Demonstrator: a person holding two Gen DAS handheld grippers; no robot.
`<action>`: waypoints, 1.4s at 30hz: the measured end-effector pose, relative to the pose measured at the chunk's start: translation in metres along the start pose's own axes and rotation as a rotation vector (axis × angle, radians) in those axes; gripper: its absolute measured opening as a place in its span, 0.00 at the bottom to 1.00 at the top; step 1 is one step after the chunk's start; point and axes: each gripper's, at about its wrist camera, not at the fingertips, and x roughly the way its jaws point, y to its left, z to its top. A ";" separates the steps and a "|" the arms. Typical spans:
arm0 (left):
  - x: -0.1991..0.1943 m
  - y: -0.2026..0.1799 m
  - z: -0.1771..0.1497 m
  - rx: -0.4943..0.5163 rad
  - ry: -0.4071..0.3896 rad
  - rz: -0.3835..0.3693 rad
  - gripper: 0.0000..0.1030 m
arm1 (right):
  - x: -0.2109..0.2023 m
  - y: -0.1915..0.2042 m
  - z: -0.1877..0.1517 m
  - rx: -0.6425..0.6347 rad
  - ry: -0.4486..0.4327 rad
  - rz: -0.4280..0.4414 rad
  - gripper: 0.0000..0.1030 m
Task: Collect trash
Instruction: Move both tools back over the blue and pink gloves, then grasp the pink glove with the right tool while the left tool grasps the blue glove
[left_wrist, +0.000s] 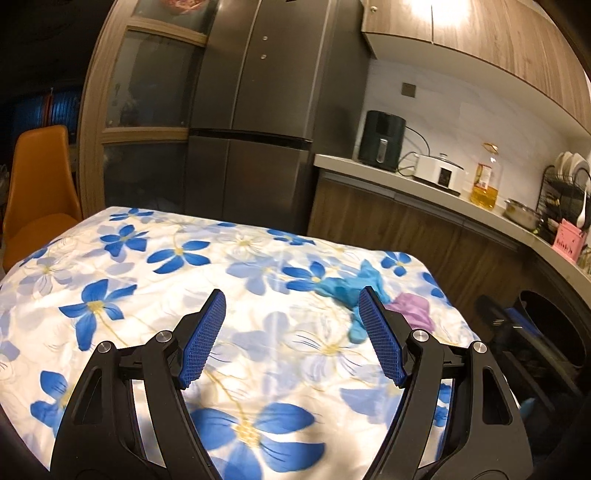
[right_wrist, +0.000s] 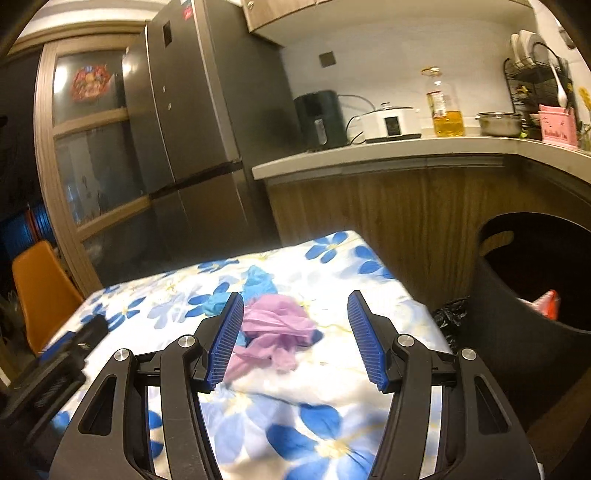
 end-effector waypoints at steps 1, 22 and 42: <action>0.000 0.003 0.001 -0.001 -0.002 0.001 0.71 | 0.010 0.005 -0.001 -0.008 0.012 -0.005 0.57; 0.025 0.006 0.000 0.014 0.012 -0.014 0.71 | 0.082 0.009 -0.019 0.014 0.194 0.005 0.13; 0.095 -0.066 -0.002 0.079 0.113 -0.066 0.70 | -0.024 -0.030 0.009 0.094 -0.067 -0.016 0.02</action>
